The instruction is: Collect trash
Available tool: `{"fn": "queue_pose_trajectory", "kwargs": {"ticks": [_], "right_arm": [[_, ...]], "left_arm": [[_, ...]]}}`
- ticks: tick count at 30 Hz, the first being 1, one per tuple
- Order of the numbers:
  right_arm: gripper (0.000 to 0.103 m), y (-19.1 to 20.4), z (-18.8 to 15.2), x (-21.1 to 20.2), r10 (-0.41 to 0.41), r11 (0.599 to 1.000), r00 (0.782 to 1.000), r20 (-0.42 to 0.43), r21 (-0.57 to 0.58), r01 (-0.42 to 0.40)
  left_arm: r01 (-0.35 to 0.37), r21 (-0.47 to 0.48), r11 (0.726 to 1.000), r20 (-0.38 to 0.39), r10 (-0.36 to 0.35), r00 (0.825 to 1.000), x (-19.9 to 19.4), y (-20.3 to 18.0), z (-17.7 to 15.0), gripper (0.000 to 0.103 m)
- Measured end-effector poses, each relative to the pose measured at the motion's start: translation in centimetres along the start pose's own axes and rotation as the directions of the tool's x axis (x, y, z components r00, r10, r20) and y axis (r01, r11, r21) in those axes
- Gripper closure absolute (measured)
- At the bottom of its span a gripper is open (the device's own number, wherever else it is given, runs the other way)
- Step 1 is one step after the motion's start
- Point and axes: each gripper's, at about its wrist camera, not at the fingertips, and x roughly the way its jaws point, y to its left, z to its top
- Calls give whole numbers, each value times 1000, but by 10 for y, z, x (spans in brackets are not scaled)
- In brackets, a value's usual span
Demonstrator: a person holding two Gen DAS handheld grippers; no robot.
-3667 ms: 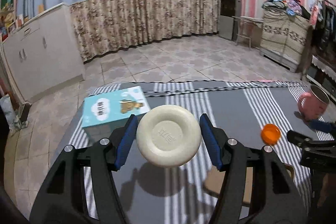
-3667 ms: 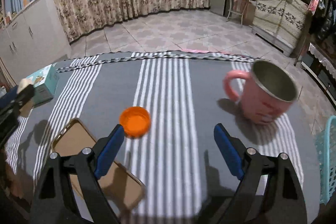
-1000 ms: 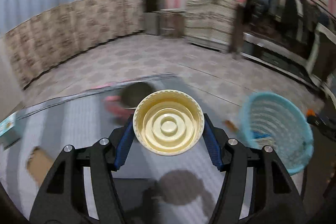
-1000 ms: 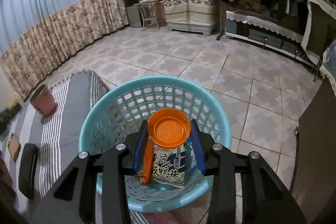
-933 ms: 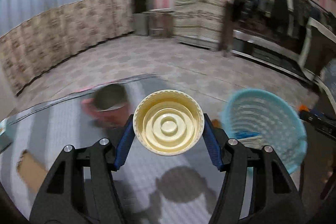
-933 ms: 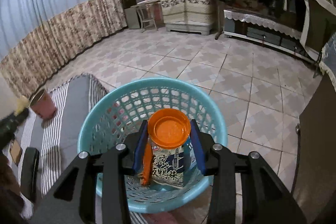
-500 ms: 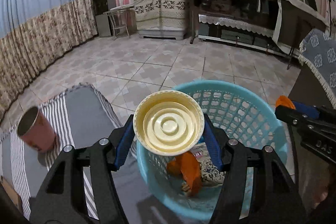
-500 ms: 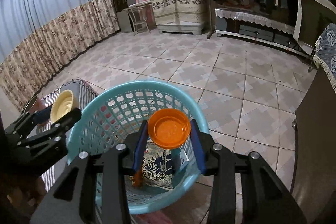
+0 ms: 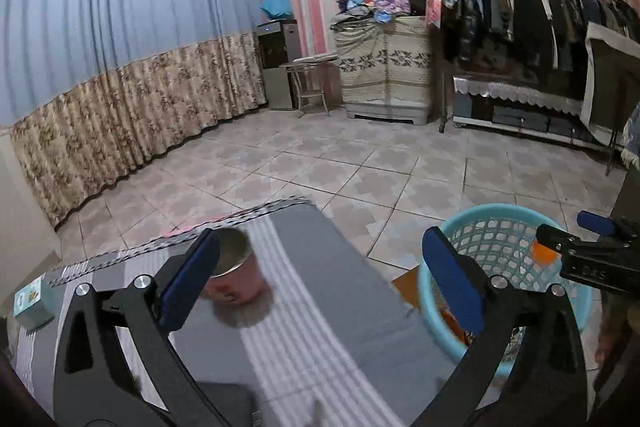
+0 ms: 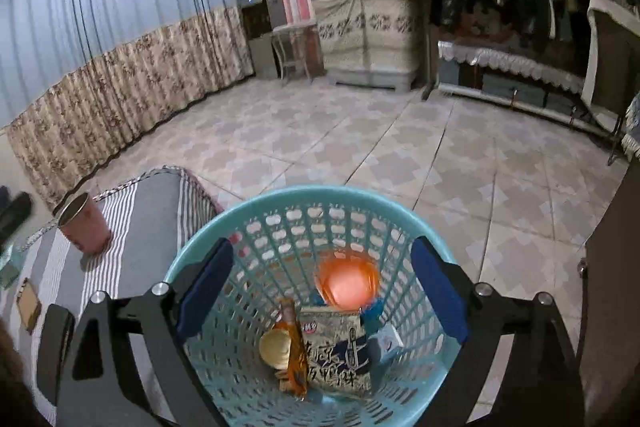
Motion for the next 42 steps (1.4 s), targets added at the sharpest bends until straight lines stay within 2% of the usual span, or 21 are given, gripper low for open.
{"fn": "queue_pose_trajectory", "kwargs": {"ticks": [3,7,9,13,16,23,28,32,36,42], "right_arm": [[11,8,0,-6,-37,998,999,6,-44,37],[9,18,-2,-28,-36,997,999,36,-70,38],[4,25,-7,-42,-29,997,998,54,-69,33],[4,52,-22,-78,32,997,996,81,-75,-26],[4,84,-37,-107,96,989,989,110,-121,-83],[4,120,-90,-158,155,979,981,121,-153,-136],[4,135,-122,-194,144,976,974,177,-186,-111],[4,148,-137,-209,147,973,973,177,-203,-110],[4,153,-152,-219,158,971,969,191,-211,-116],[4,150,-153,-219,171,972,965,198,-196,-132]], "left_arm": [[-38,-17,999,24,39,999,-25,22,-5,5],[-44,-49,998,45,46,998,-56,44,-17,5],[-74,-64,995,54,78,995,-73,54,-24,5],[-75,-96,993,51,80,995,-107,72,-44,5],[-108,-86,990,66,114,991,-131,77,-62,5],[-158,-67,985,59,162,985,-177,80,-108,5],[-159,-116,980,36,164,986,-200,87,-140,5],[-177,-146,973,48,185,982,-218,90,-160,5],[-174,-169,970,38,183,982,-224,93,-168,5],[-180,-166,970,50,191,980,-227,93,-167,5]]}}
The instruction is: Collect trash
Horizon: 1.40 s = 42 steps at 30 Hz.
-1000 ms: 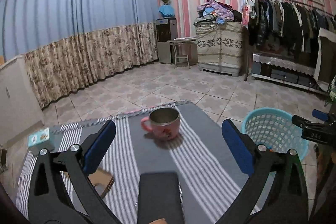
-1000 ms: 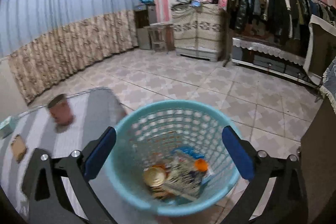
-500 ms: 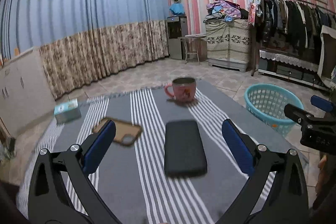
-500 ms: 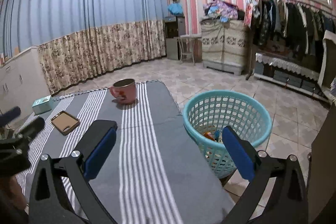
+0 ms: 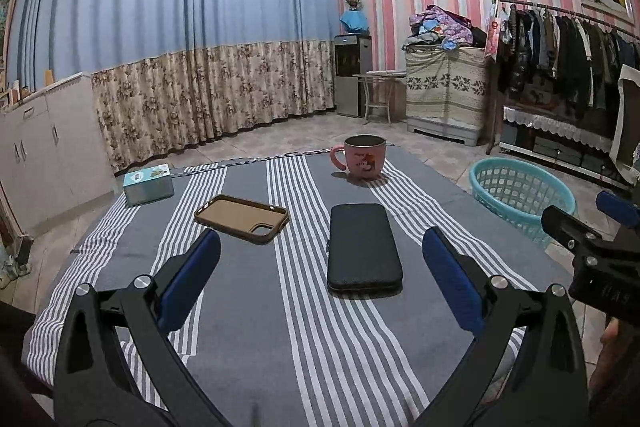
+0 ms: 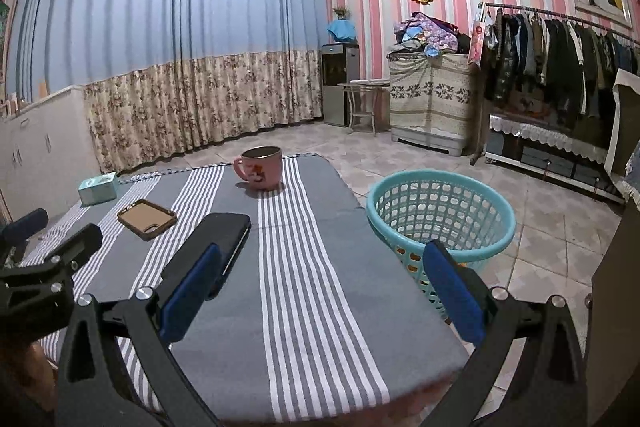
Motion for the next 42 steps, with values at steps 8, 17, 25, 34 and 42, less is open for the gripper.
{"fn": "queue_pose_trajectory", "kwargs": {"ticks": [8,17,25,34,42], "right_arm": [[4,2,-4,2,-10,1000,1000,7,-13,10],[4,10,-4,0,22,999,1000,20,-35,-21],[4,10,-2,-1,31,999,999,25,-30,-30],[4,15,-5,3,26,999,999,22,-47,-25],[4,17,-7,4,21,998,999,24,-51,-20]], "left_arm": [[-19,14,1000,3,19,1000,-3,2,-2,5],[-32,4,999,12,32,999,-8,11,-4,5],[-39,-17,999,25,39,999,-14,27,-3,5],[-40,-19,999,25,41,999,-14,30,-1,5],[-43,-27,999,21,43,999,-11,34,-3,5]]}}
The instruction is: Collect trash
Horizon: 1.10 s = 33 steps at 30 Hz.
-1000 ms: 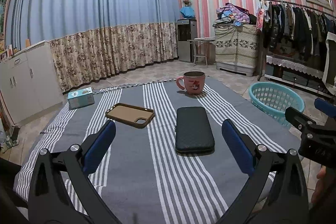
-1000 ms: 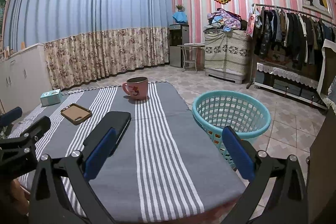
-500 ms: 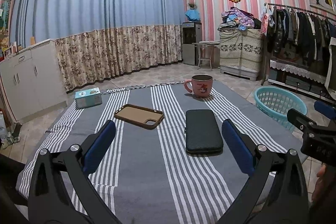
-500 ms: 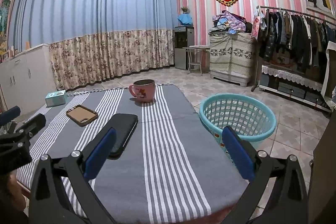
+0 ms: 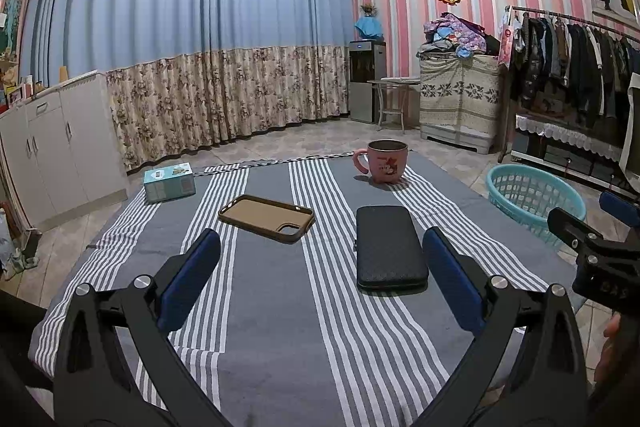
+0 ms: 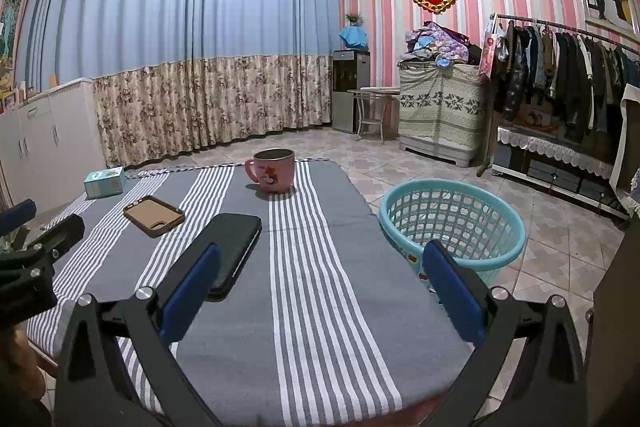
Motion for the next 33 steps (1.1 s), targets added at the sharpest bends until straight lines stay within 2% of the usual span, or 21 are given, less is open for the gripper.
{"fn": "queue_pose_trajectory", "kwargs": {"ticks": [33], "right_arm": [[4,-2,0,-2,-8,1000,1000,0,1,8]], "left_arm": [[-1,2,1000,7,1,1000,-2,2,1,5]]}}
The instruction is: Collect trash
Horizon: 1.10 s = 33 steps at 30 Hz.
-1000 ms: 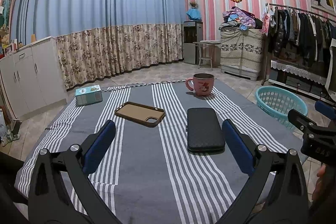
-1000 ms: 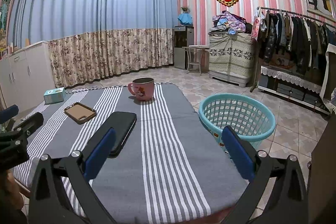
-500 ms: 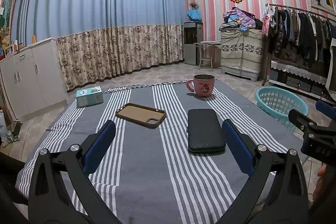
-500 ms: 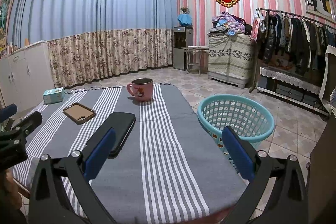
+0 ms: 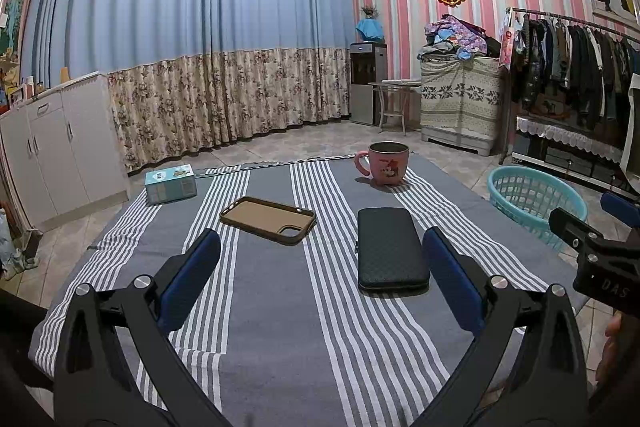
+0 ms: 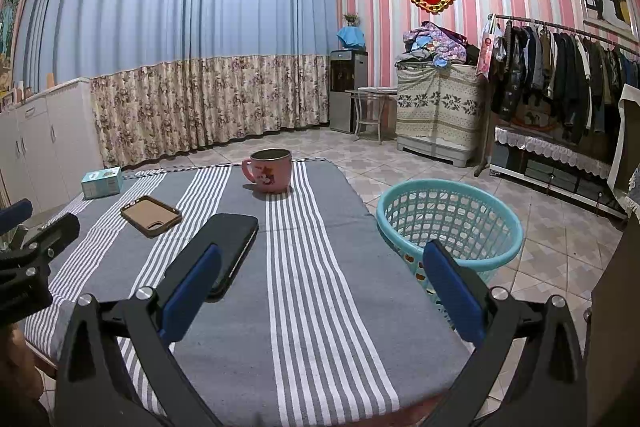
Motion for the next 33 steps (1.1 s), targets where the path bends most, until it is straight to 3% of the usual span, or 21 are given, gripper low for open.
{"fn": "queue_pose_trajectory", "kwargs": {"ticks": [33], "right_arm": [[4,-4,1,-1,-10,1000,1000,2,7,10]], "left_arm": [[-12,-3,1000,-4,12,1000,5,0,3,5]]}}
